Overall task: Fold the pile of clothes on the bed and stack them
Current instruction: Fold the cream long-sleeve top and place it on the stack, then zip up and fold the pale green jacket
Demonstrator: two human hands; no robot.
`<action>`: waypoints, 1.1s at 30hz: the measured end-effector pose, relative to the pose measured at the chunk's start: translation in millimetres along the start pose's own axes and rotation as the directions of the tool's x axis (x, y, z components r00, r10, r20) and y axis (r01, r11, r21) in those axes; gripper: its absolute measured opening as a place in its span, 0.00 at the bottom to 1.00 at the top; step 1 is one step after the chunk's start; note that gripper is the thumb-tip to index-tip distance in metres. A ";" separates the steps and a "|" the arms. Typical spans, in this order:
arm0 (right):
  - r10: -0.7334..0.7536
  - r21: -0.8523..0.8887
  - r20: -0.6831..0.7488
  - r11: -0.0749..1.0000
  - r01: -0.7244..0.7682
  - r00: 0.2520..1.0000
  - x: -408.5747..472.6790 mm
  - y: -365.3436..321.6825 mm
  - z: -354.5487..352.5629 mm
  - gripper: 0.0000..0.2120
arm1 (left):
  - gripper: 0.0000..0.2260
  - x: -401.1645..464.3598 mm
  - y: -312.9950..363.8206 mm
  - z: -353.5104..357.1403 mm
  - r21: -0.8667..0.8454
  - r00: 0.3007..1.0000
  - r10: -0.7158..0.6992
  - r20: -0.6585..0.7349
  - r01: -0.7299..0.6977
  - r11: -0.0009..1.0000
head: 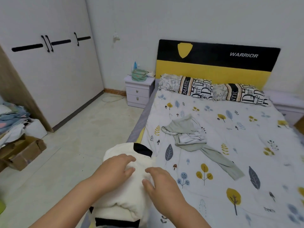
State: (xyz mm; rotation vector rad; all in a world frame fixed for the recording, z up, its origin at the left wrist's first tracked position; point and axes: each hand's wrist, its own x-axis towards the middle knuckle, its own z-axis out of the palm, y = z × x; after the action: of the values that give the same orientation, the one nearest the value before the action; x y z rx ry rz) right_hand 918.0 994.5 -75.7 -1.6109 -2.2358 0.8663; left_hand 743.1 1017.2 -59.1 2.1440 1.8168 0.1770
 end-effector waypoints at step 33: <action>0.351 -0.459 0.188 0.857 -0.234 0.917 27.7 425.6 -137.1 0.12 | 0.15 241.5 221.1 231.5 0.047 0.974 -0.014 0.227 0.004 0.999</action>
State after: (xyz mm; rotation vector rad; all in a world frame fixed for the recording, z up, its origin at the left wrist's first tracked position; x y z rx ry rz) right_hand 1309.4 1153.3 -224.8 -2.2044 -2.5398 0.7283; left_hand 1063.4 1184.8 -232.6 2.0893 1.7135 -0.1096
